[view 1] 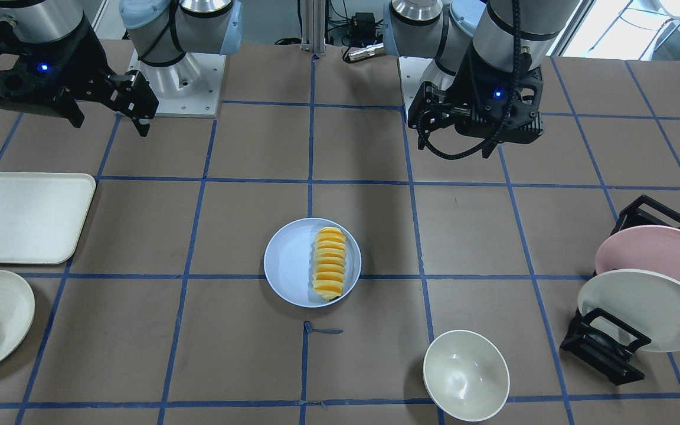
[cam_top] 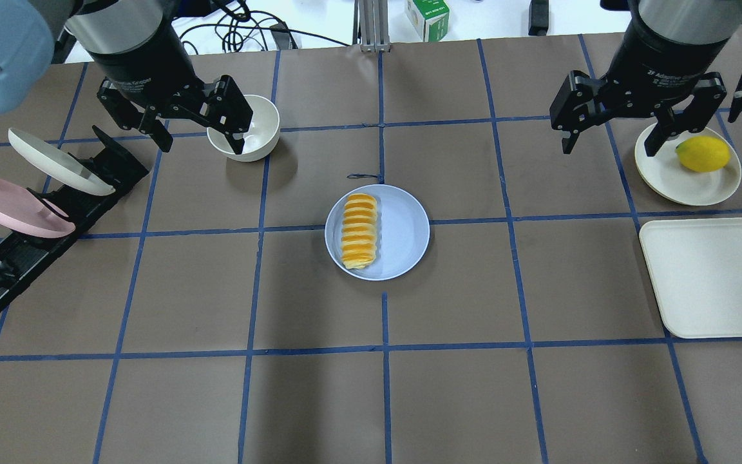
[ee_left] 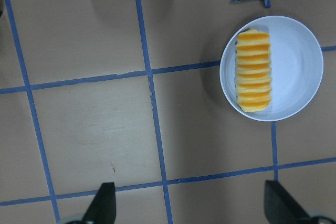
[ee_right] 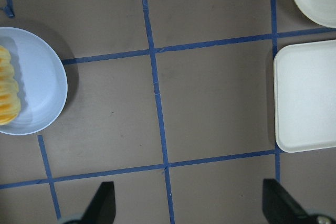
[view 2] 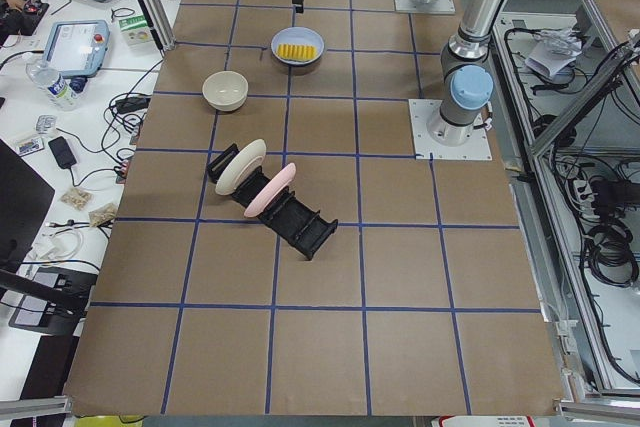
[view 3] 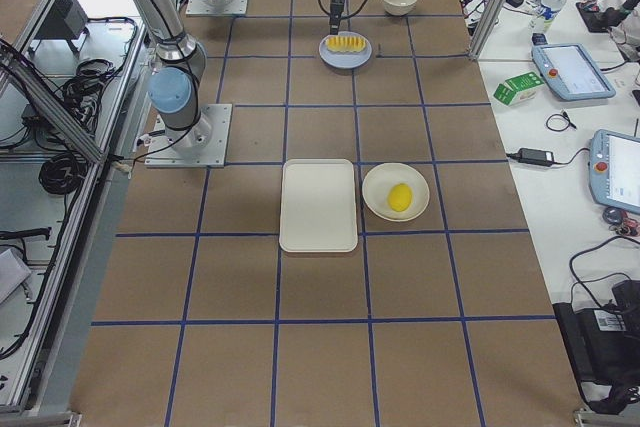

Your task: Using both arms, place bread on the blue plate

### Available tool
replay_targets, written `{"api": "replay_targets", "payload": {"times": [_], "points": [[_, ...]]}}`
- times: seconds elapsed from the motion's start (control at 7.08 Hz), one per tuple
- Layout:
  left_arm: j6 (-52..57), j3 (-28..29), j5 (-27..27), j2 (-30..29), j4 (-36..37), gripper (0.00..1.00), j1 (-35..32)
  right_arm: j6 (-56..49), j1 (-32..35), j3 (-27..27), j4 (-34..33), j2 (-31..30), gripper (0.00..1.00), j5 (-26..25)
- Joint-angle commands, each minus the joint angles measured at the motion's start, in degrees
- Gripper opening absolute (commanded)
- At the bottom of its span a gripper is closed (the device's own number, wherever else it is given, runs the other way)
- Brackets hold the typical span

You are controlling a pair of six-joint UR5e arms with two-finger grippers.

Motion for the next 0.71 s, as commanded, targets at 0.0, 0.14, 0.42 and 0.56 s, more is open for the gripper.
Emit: {"api": "replay_targets", "payload": {"times": [0.0,0.14,0.42,0.56], "points": [[0.00,0.00,0.00,-0.01,0.00,1.00,-0.07,-1.06,0.28,0.20,0.10,-0.33,1.00,0.38],[0.00,0.00,0.00,-0.01,0.00,1.00,-0.07,-0.71,0.97,0.37,0.37,-0.16,1.00,0.91],[0.00,0.00,0.00,-0.01,-0.09,1.00,-0.07,0.09,1.07,0.90,0.63,-0.42,1.00,4.67],[-0.09,0.00,0.00,-0.01,0.00,1.00,-0.07,-0.09,1.07,1.08,-0.06,0.10,1.00,4.96]]}}
